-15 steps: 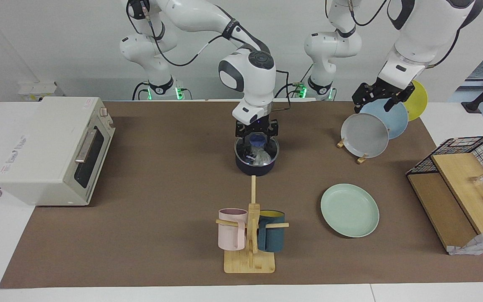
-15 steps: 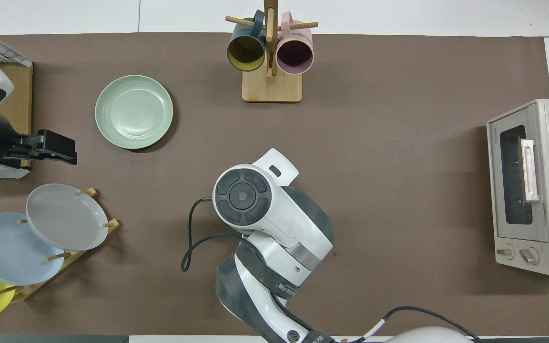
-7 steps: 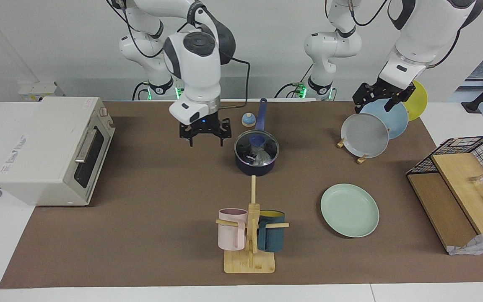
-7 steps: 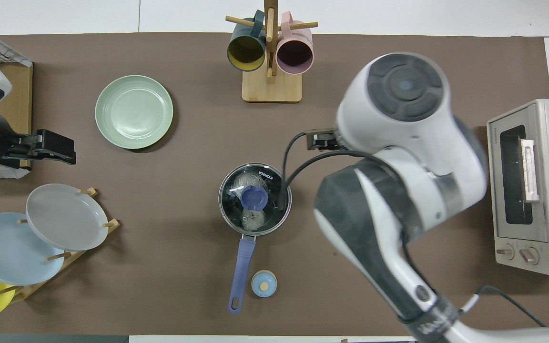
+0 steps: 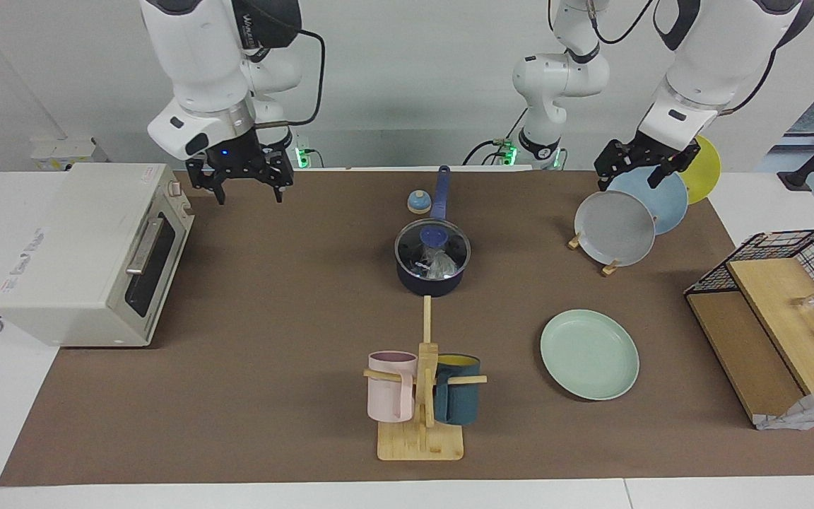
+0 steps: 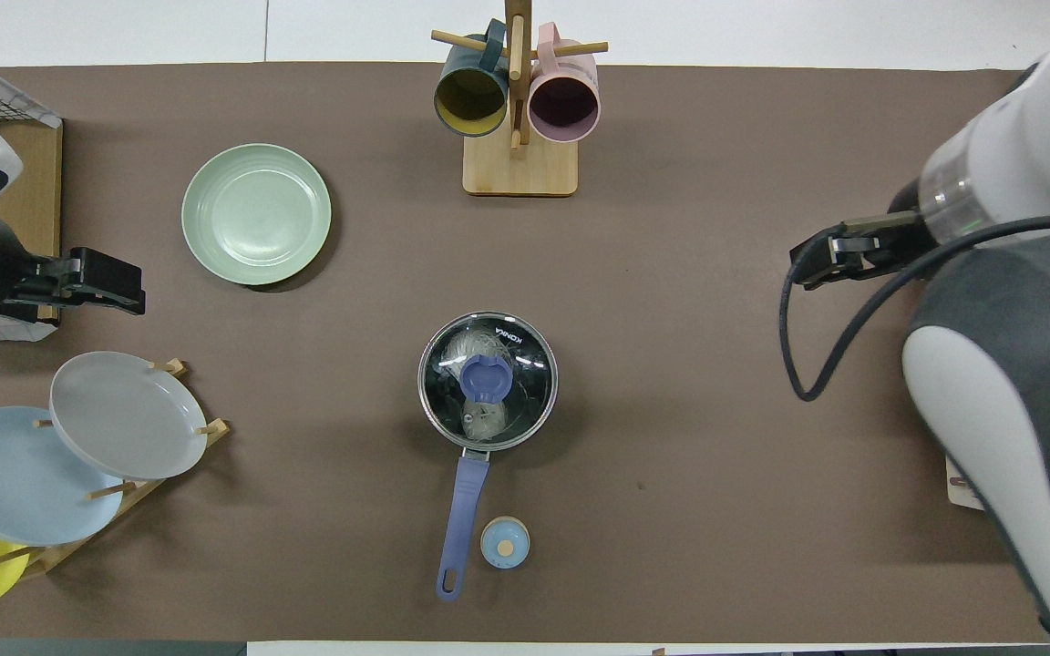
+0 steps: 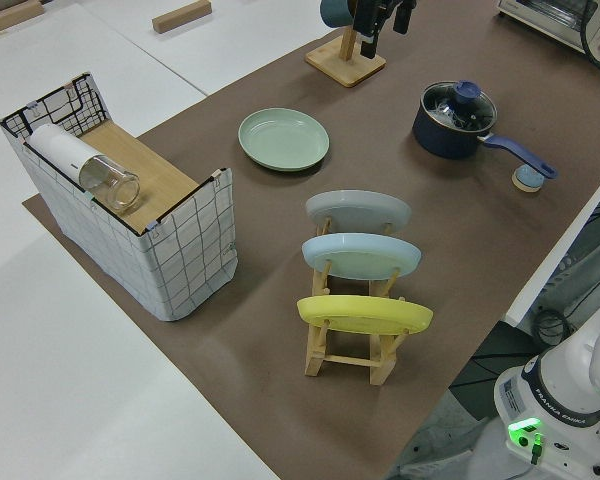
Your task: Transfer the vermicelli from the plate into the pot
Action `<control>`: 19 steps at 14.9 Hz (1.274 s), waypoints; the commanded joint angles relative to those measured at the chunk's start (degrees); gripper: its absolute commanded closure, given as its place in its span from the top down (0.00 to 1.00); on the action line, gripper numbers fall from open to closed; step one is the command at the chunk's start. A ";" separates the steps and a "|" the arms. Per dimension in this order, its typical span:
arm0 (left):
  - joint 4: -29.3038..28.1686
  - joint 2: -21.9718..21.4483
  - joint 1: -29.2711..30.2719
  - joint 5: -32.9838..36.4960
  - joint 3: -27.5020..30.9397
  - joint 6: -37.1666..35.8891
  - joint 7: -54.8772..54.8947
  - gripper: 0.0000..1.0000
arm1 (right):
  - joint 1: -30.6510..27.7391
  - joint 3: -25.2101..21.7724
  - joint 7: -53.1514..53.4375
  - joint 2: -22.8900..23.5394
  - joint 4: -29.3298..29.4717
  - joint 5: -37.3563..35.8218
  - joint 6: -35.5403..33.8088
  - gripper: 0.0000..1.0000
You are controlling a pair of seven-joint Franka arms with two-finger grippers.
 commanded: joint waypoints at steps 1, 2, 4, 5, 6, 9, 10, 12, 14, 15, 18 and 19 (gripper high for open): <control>-0.16 -0.30 0.59 1.03 -0.52 -0.46 0.39 1.00 | -4.80 0.61 -6.30 1.05 -0.46 0.24 -0.97 1.00; -0.16 -0.30 0.59 1.03 -0.52 -0.37 0.39 1.00 | -6.38 0.52 -7.89 1.04 -0.65 0.24 -1.06 1.00; -0.16 -0.30 0.59 1.03 -0.52 -0.37 0.39 1.00 | -7.97 0.43 -8.43 0.00 -1.52 0.15 -1.93 1.00; -0.16 -0.30 0.59 1.03 -0.52 -0.37 0.39 1.00 | -8.67 0.43 -9.04 -0.53 -2.22 -0.28 -1.94 1.00; -0.16 -0.30 0.59 1.03 -0.52 -0.37 0.39 1.00 | -9.29 0.43 -10.18 -1.15 -2.49 -0.46 -2.11 1.00; -0.16 -0.30 0.59 1.03 -0.52 -0.37 0.39 1.00 | -9.47 0.17 -11.07 -4.04 -6.87 -0.46 -2.20 1.00; -0.16 -0.30 0.59 1.03 -0.52 -0.46 0.39 1.00 | -9.47 -0.01 -11.07 -4.92 -8.28 -0.38 -2.12 1.00; -0.16 -0.30 0.59 1.03 -0.52 -0.37 0.39 1.00 | -9.38 -0.62 -11.16 -5.64 -9.52 -0.38 -1.68 1.00; -0.16 -0.30 0.59 1.03 -0.52 -0.37 0.39 1.00 | -9.21 -0.62 -11.07 -6.07 -10.22 -0.29 -1.59 1.00; -0.16 -0.30 0.59 1.03 -0.52 -0.46 0.39 1.00 | -9.29 -0.62 -11.33 -5.90 -10.05 -0.37 -1.24 1.00; -0.16 -0.30 0.59 1.03 -0.52 -0.37 0.39 1.00 | -8.94 -0.71 -11.60 -5.37 -9.00 -0.55 0.61 1.00; -0.16 -0.30 0.59 1.03 -0.52 -0.37 0.39 1.00 | -9.03 -0.80 -11.60 -5.20 -8.48 -0.55 0.70 1.00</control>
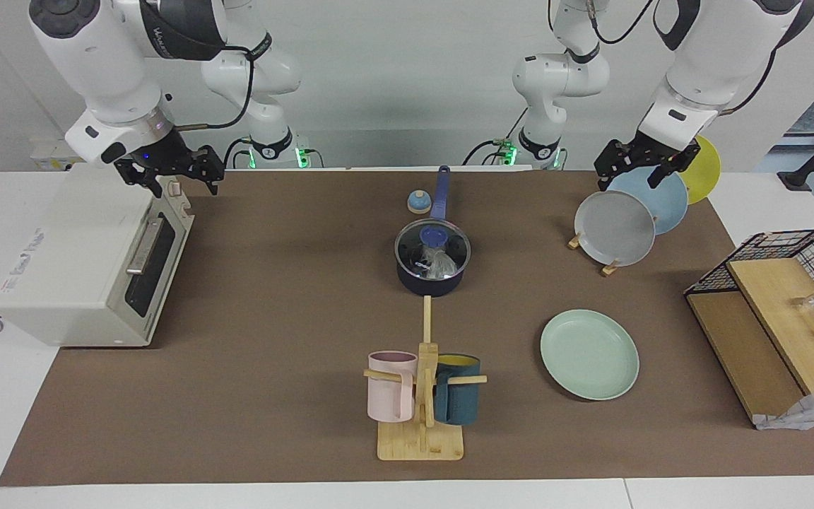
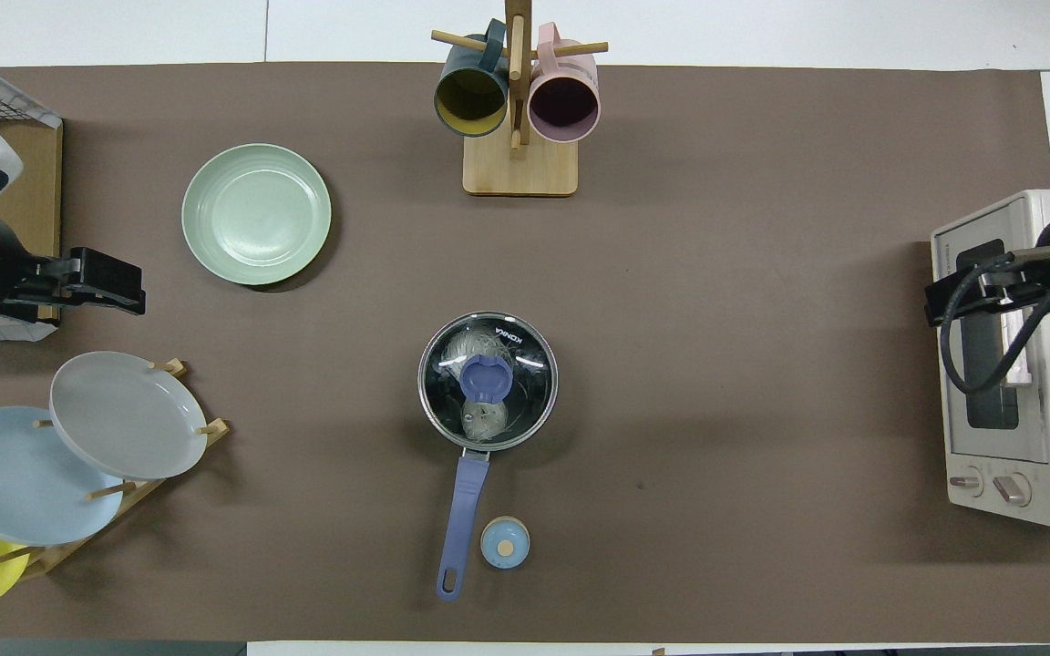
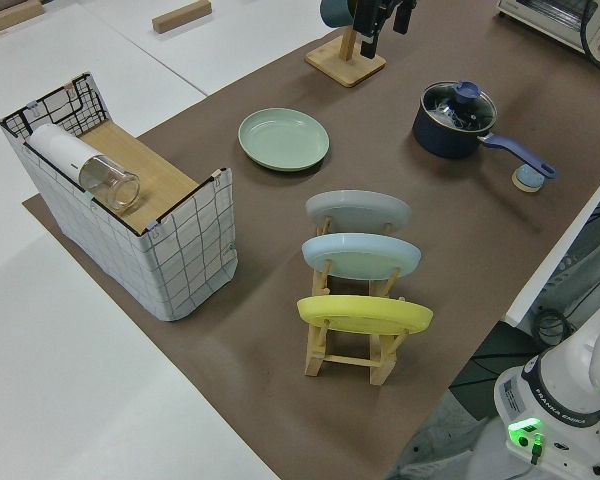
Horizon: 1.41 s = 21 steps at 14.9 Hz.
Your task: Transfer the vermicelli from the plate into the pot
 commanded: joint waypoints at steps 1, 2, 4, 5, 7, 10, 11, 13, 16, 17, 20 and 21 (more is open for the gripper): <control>-0.16 -0.30 0.59 1.03 -0.52 -0.37 0.39 1.00 | -0.27 -0.41 -1.84 -0.43 -0.23 -0.45 1.08 1.00; -0.16 -0.30 0.59 1.03 -0.52 -0.37 0.39 1.00 | -0.45 -0.59 -2.10 -0.34 -0.22 -0.45 1.25 1.00; -0.16 -0.30 0.59 1.03 -0.52 -0.37 0.39 1.00 | -1.06 -0.68 -2.10 -0.34 0.30 -0.36 1.25 1.00; -0.16 -0.30 0.59 1.03 -0.52 -0.46 0.39 1.00 | -1.68 -0.68 -2.10 -0.34 0.39 -0.18 1.34 1.00; -0.16 -0.30 0.59 1.03 -0.52 -0.37 0.39 1.00 | -2.91 -0.68 -2.01 -0.25 0.56 0.69 1.43 1.00; -0.16 -0.30 0.59 1.03 -0.52 -0.46 0.39 1.00 | -2.74 -0.68 -2.01 0.01 0.74 0.78 1.52 1.00; -0.16 -0.30 0.59 1.03 -0.52 -0.37 0.39 1.00 | -2.74 -0.68 -1.84 -0.34 0.66 0.70 1.43 1.00; -0.16 -0.30 0.59 1.03 -0.52 -0.37 0.39 1.00 | -2.39 -0.68 -1.84 -0.69 0.65 0.70 1.43 1.00; -0.16 -0.30 0.59 1.03 -0.52 -0.37 0.39 1.00 | -2.47 -0.59 -1.75 -0.78 0.74 0.78 1.17 1.00; -0.16 -0.30 0.59 1.03 -0.52 -0.37 0.39 1.00 | -2.21 -0.50 -1.75 -0.78 0.74 0.78 1.25 1.00; -0.16 -0.30 0.59 1.03 -0.52 -0.37 0.39 1.00 | -2.30 -0.59 -1.40 -0.78 0.74 4.90 1.25 1.00; -0.16 -0.30 0.59 1.03 -0.52 -0.37 0.39 1.00 | -2.12 -0.50 -1.22 -0.78 0.74 4.65 1.08 1.00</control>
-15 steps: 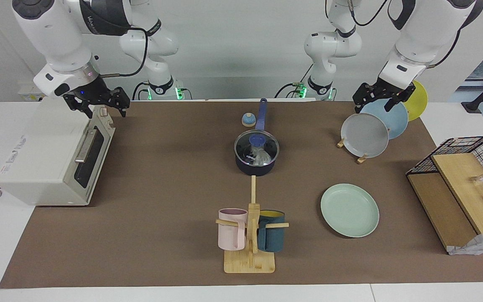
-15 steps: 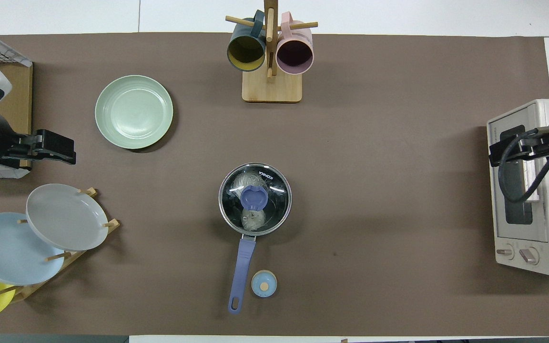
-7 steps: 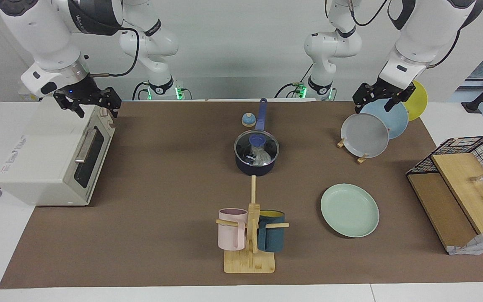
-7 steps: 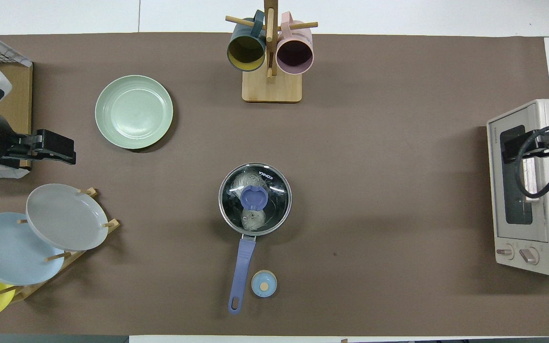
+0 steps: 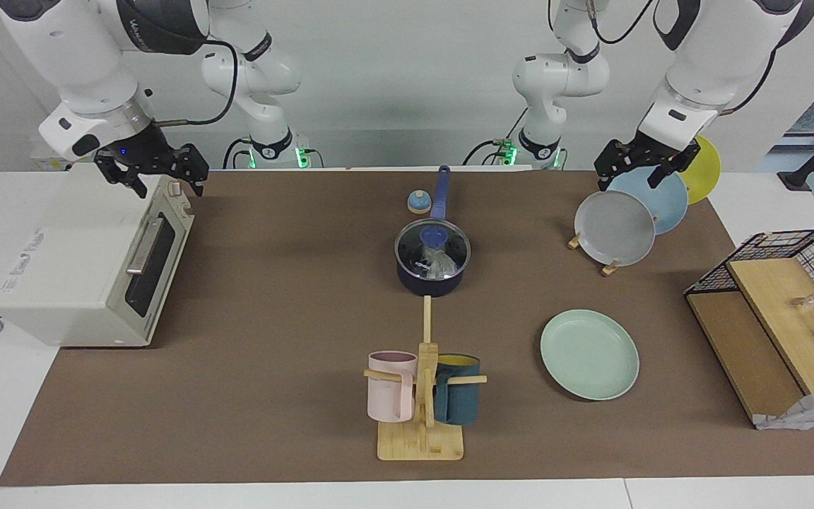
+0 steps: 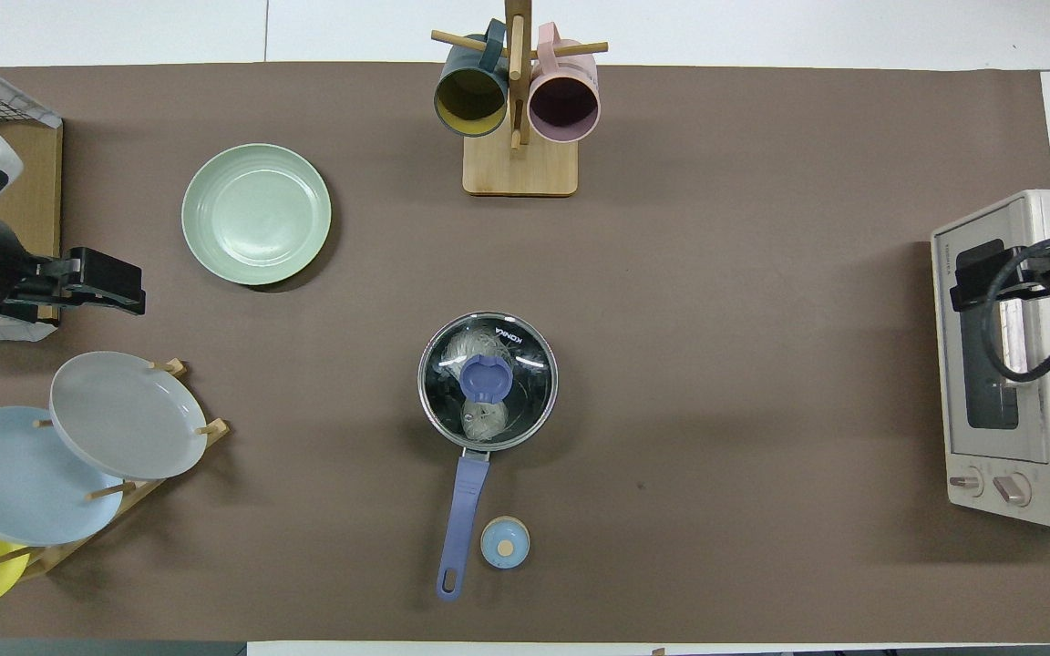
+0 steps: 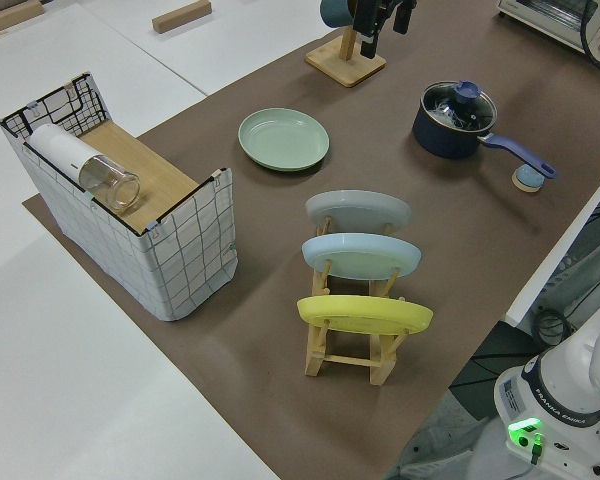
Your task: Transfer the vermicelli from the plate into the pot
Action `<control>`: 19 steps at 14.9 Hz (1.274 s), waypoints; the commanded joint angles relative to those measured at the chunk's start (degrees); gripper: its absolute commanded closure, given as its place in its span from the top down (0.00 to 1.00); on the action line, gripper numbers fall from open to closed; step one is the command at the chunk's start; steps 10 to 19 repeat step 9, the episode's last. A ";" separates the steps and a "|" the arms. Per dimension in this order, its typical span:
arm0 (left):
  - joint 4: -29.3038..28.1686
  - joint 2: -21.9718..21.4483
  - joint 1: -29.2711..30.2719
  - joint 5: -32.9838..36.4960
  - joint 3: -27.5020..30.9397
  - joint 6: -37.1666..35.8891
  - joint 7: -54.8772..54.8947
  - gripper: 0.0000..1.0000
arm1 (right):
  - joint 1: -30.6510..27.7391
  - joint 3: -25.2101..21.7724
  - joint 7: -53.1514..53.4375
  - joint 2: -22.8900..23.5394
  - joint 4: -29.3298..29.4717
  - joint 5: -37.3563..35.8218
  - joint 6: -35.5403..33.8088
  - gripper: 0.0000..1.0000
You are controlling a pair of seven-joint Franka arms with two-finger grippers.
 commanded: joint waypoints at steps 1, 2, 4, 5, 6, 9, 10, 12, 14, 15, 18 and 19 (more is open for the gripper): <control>-0.16 -0.30 0.59 1.03 -0.52 -0.37 0.39 1.00 | -0.12 0.05 -1.07 -0.53 0.11 1.52 0.06 1.00; -0.16 -0.30 0.59 1.03 -0.52 -0.37 0.39 1.00 | -0.12 0.05 -1.07 -0.53 0.12 1.43 0.06 1.00; -0.16 -0.30 0.59 1.03 -0.52 -0.37 0.39 1.00 | -0.12 0.05 -1.15 -0.53 0.12 1.43 -0.03 1.00; -0.16 -0.30 0.59 1.03 -0.52 -0.37 0.39 1.00 | -0.12 0.05 -1.15 -0.53 0.12 1.35 -0.03 1.00; -0.16 -0.30 0.59 1.03 -0.52 -0.37 0.39 1.00 | -0.12 0.05 -1.15 -0.53 0.12 1.08 -0.03 1.00; -0.16 -0.30 0.59 1.03 -0.52 -0.37 0.39 1.00 | -0.04 0.22 -1.24 -0.53 0.12 0.29 0.06 1.00; -0.16 -0.30 0.59 1.03 -0.52 -0.37 0.39 1.00 | -0.04 0.22 -1.24 -0.53 0.12 0.29 0.06 1.00; -0.16 -0.30 0.59 1.03 -0.52 -0.37 0.39 1.00 | -0.04 0.22 -1.24 -0.53 0.12 0.29 0.06 1.00; -0.16 -0.30 0.59 1.03 -0.52 -0.37 0.39 1.00 | -0.04 0.22 -1.24 -0.53 0.12 0.29 0.06 1.00; -0.16 -0.30 0.59 1.03 -0.52 -0.37 0.39 1.00 | -0.04 0.22 -1.24 -0.53 0.12 0.29 0.06 1.00; -0.16 -0.30 0.59 1.03 -0.52 -0.37 0.39 1.00 | -0.04 0.22 -1.24 -0.53 0.12 0.29 0.06 1.00; -0.16 -0.30 0.59 1.03 -0.52 -0.37 0.39 1.00 | -0.04 0.22 -1.24 -0.53 0.12 0.29 0.06 1.00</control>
